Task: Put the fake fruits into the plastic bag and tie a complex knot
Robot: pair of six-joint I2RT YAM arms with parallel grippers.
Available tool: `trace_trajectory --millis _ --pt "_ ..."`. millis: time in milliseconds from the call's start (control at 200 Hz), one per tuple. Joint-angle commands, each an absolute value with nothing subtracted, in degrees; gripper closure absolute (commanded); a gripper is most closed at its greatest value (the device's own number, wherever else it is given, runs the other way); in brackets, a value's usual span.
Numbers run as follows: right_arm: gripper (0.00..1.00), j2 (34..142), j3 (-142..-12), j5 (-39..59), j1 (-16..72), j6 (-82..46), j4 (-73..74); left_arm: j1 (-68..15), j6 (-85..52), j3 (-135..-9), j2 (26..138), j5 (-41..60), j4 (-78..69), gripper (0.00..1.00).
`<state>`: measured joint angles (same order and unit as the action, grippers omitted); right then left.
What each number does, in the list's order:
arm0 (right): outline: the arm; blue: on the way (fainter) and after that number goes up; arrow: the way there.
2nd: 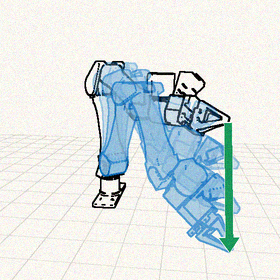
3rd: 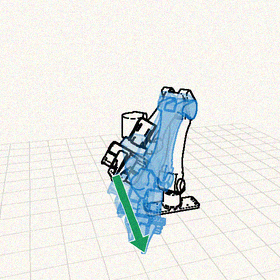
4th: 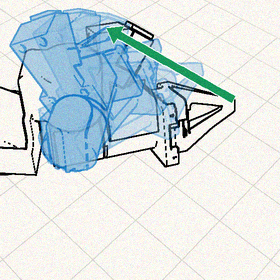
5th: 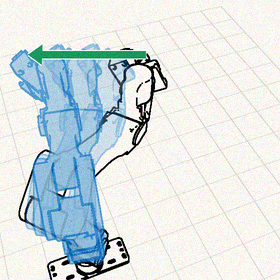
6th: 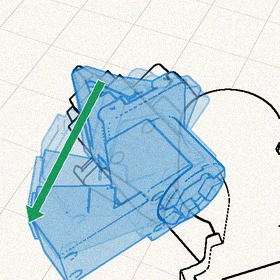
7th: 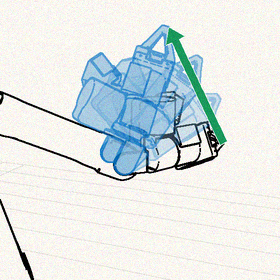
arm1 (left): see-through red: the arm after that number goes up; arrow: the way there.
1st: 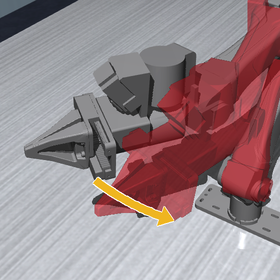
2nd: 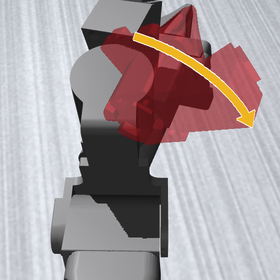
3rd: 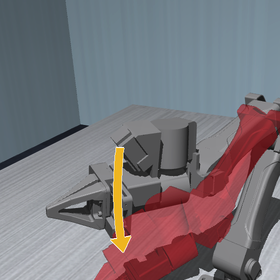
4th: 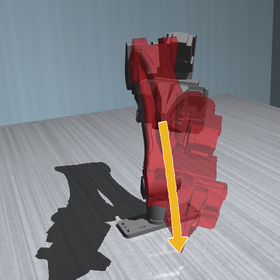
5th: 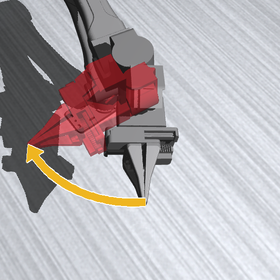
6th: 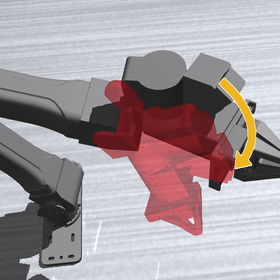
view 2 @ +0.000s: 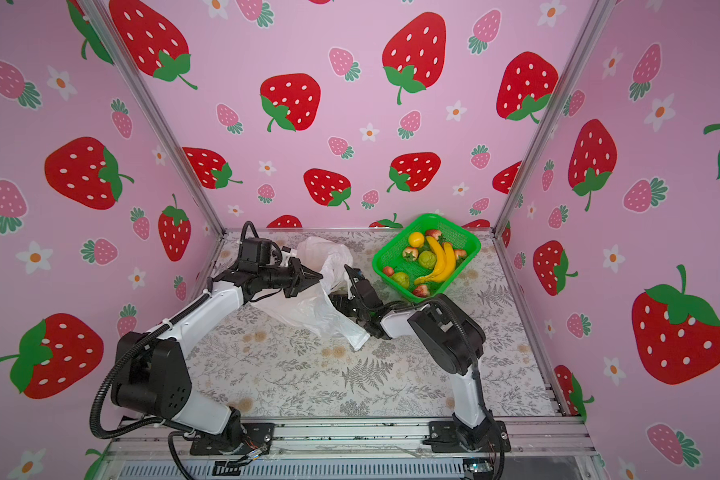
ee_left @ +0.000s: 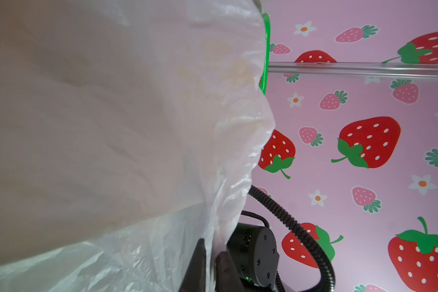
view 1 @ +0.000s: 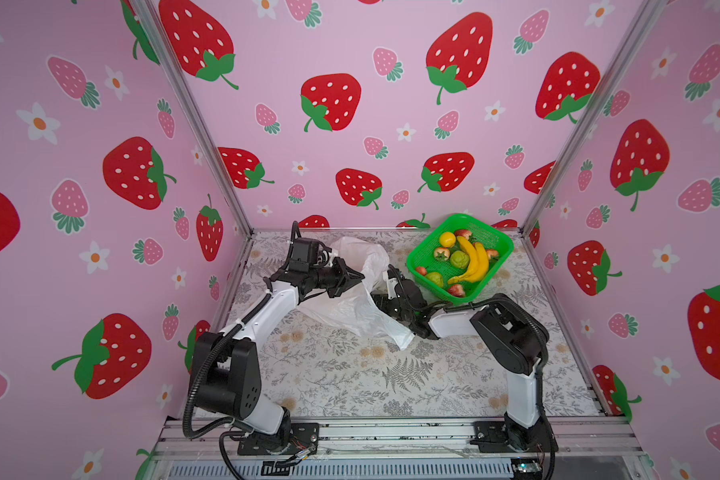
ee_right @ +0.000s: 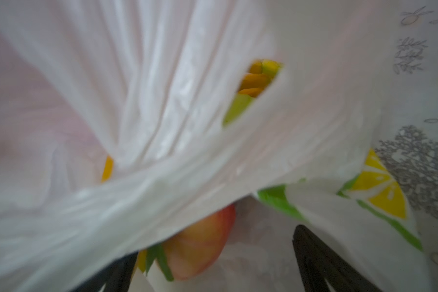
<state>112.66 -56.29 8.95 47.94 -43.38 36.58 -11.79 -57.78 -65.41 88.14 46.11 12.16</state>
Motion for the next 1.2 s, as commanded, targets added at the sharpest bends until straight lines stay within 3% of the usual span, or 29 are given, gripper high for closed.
trace_trajectory --millis 0,195,370,565,650,786,851,876,1096,1196 --pt "0.03 107.3 -52.7 15.3 47.0 -41.1 37.6 -10.5 -57.1 -64.6 86.7 46.7 11.5 0.87" --pt "0.09 98.7 -46.4 26.8 43.8 -33.6 32.5 -8.5 -56.7 -64.3 87.4 46.7 11.1 0.87" --pt "0.12 85.9 -42.2 28.7 38.9 -26.3 23.8 -7.1 -56.9 -63.5 87.6 46.2 10.4 0.90" --pt "0.12 76.7 -43.2 26.2 31.2 -22.8 17.2 -6.7 -57.4 -62.5 87.5 46.5 9.2 0.93" --pt "0.12 77.0 -45.0 23.2 26.5 -23.7 16.1 -6.7 -57.2 -62.2 87.3 46.3 9.1 1.00" --pt "0.15 80.9 -49.1 18.7 23.4 -24.4 14.7 -6.7 -56.4 -61.8 86.4 46.1 9.2 1.00" --pt "0.16 82.3 -49.6 19.6 23.8 -25.0 15.9 -7.2 -53.1 -62.8 85.0 43.6 12.0 0.95" --pt "0.16 82.8 -49.3 20.3 24.0 -25.5 16.8 -7.5 -51.2 -63.6 84.3 41.8 13.7 0.88" --pt "0.15 83.6 -44.7 19.8 24.7 -26.6 20.5 -15.4 -32.1 -70.7 78.1 21.6 28.2 0.56" --pt "0.15 83.8 -43.3 19.6 24.6 -26.9 22.8 -20.7 -26.9 -75.4 78.7 13.7 33.2 0.35"
